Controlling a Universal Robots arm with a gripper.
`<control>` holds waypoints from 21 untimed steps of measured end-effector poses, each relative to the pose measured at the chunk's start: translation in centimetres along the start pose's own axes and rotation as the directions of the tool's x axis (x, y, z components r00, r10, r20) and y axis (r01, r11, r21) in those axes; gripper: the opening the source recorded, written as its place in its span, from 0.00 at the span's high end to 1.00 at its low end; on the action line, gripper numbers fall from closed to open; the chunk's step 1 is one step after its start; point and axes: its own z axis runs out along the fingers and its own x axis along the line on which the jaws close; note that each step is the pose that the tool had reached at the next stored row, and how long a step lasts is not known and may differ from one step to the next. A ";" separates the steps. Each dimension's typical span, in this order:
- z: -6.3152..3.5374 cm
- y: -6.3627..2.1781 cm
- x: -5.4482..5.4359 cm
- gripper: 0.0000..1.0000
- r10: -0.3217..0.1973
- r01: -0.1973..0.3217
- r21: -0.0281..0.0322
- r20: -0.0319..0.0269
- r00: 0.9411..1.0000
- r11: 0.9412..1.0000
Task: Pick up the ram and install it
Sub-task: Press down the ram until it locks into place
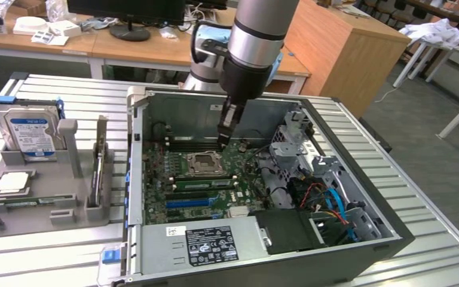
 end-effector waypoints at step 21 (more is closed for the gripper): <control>0.37 -0.01 0.0 0.89 0.372 -0.372 0.012 0.016 0.928 0.928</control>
